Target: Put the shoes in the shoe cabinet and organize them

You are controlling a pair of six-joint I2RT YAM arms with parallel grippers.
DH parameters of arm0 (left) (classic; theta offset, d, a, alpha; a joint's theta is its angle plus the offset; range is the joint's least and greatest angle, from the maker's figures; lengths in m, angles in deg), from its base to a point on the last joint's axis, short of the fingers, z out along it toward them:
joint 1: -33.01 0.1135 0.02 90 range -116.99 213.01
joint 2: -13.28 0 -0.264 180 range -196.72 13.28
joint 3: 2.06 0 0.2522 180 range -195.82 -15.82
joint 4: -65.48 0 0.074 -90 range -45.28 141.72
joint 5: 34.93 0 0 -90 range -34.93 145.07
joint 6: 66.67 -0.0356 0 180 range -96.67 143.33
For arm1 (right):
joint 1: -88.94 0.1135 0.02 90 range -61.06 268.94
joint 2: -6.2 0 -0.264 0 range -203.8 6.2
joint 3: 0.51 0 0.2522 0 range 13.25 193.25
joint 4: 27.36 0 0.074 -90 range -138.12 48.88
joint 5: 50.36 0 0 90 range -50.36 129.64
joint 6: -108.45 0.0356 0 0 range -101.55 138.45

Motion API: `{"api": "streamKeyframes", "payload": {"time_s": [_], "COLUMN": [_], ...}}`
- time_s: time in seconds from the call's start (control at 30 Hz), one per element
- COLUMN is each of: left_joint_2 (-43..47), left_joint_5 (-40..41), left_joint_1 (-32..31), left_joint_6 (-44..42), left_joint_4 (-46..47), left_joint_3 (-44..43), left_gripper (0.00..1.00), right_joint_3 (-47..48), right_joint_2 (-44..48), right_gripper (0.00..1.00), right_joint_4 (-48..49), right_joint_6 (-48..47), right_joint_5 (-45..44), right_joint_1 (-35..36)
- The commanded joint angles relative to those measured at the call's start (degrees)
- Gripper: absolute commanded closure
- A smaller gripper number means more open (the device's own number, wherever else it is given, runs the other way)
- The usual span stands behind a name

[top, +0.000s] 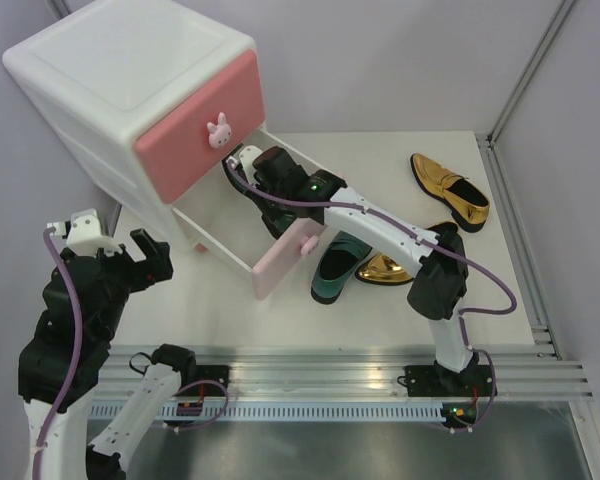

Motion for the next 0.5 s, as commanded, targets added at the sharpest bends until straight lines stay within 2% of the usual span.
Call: {"api": "streamKeyframes", "payload": {"time_s": [0.0, 0.23, 0.47], "left_joint_2": [0.6, 0.2, -0.5], "left_joint_5": [1.9, 2.0, 2.0], "left_joint_1": [-0.2, -0.2, -0.2], "left_joint_6": [-2.4, -2.2, -1.9], "left_joint_4": [0.0, -0.2, -0.2], "left_joint_3": [0.5, 0.3, 0.1], "left_gripper": [0.0, 0.0, 0.0], "right_joint_3": [-1.3, -4.1, -4.9], "right_joint_2": [2.3, 1.6, -0.9], "right_gripper": [0.99, 0.99, 0.99], "right_joint_4": [7.0, 6.1, 6.6], "right_joint_6": [-11.7, -15.6, -16.6], "right_joint_5": [-1.6, 0.0, -2.8], "right_joint_1": [-2.3, -5.2, -6.7]}}
